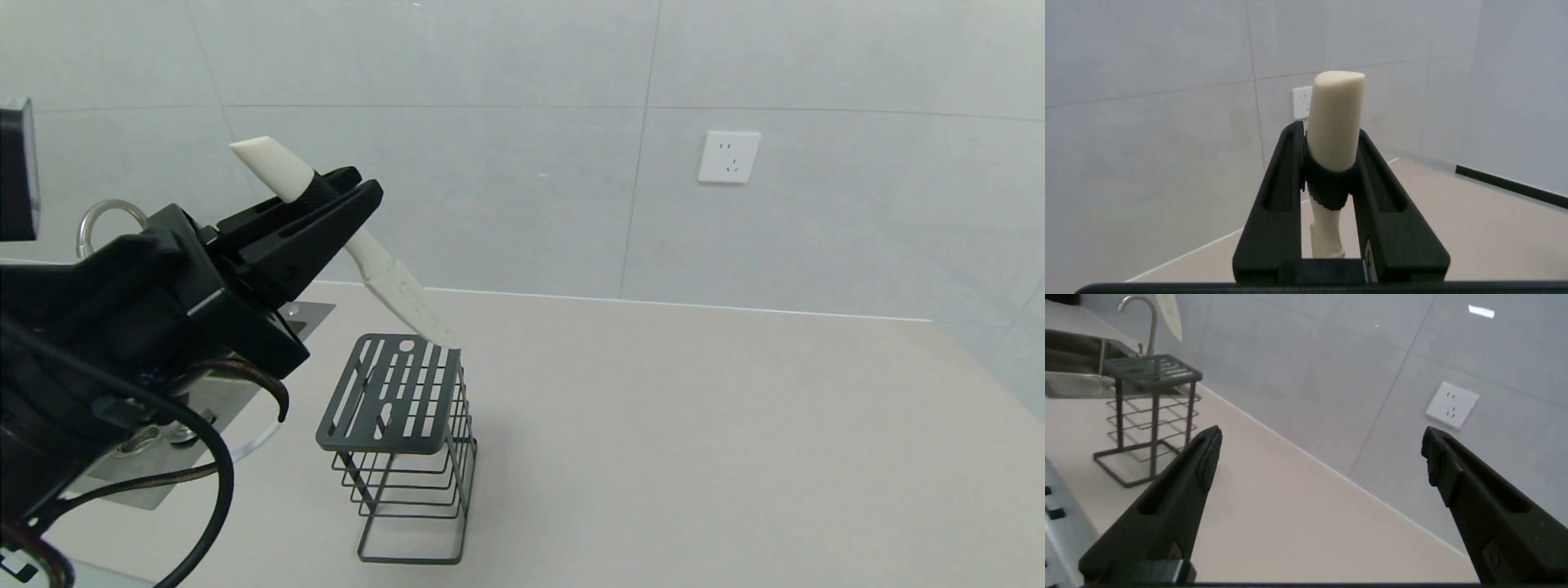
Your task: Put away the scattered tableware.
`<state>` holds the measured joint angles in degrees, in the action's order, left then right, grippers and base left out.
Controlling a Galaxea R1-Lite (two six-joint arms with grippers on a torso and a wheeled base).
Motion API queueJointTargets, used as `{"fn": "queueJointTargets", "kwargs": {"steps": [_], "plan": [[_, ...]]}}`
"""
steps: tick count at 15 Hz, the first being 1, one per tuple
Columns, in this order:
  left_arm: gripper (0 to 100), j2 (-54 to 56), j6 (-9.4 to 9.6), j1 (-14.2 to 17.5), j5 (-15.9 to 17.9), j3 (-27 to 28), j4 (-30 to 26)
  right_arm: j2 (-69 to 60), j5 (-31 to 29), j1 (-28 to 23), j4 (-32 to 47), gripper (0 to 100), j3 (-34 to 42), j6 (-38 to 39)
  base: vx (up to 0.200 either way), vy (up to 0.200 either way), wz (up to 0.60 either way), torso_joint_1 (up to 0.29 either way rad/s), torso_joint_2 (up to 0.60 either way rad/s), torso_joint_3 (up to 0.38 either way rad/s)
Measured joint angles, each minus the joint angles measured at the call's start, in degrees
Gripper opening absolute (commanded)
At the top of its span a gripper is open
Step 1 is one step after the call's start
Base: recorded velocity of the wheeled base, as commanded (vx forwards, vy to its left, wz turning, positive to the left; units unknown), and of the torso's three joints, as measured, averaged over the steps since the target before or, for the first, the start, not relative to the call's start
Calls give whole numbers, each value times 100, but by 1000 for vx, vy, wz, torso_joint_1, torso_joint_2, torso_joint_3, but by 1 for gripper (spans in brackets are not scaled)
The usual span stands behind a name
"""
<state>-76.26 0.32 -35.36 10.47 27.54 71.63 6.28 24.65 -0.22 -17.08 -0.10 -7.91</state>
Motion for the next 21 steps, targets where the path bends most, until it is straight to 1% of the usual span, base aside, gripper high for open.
{"fn": "queueJointTargets", "kwargs": {"steps": [1,2,3,5,7,8,9,10,11,13,15,16,17,18,20,21], "plan": [[0,13,4,50,0,-6,-24,-177,-432,9,414,100,2,165,0,0,0,0,0,0],[0,24,17,87,-2,-17,-52,-317,-847,12,1002,100,5,305,0,0,0,0,0,0],[0,33,44,113,0,-72,-74,-411,-1135,22,1473,100,5,461,0,0,0,0,0,0],[0,46,88,135,0,-172,-85,-518,-1319,24,1508,100,-6,613,0,0,0,0,0,0],[0,48,274,160,-5,-183,-123,-568,-1587,24,1509,100,-12,589,0,0,0,0,0,0],[0,46,452,223,-32,-155,-224,-581,-1904,24,1580,100,-12,516,0,0,0,0,0,0],[0,44,532,299,-84,-119,-283,-588,-2027,24,1694,100,-6,483,0,0,0,0,0,0],[0,41,581,384,-213,-102,-343,-592,-2053,24,1705,100,-6,485,0,0,0,0,0,0],[0,35,600,430,-432,-91,-378,-595,-2055,22,1708,100,-6,483,0,0,0,0,0,0],[0,-24,603,466,-530,-50,-411,-595,-2058,29,1710,100,-1,480,0,0,0,0,0,0],[0,-173,630,466,-601,206,-461,-597,-2055,29,1718,100,-1,477,0,0,0,0,0,0],[0,-265,681,445,-848,360,-547,-597,-2058,33,1718,100,-1,477,0,0,0,0,0,0],[0,-347,725,340,-1250,462,-666,-599,-2058,35,1715,100,-4,479,0,0,0,0,0,0],[0,-406,727,152,-1586,512,-761,-599,-2055,38,1710,100,-4,479,0,0,0,0,0,0],[0,-483,720,-160,-1960,556,-852,-599,-2055,38,1703,100,-1,477,0,0,0,0,0,0],[0,-511,716,-291,-2043,517,-861,-599,-2055,33,1703,100,-1,477,0,0,0,0,0,0]]}}
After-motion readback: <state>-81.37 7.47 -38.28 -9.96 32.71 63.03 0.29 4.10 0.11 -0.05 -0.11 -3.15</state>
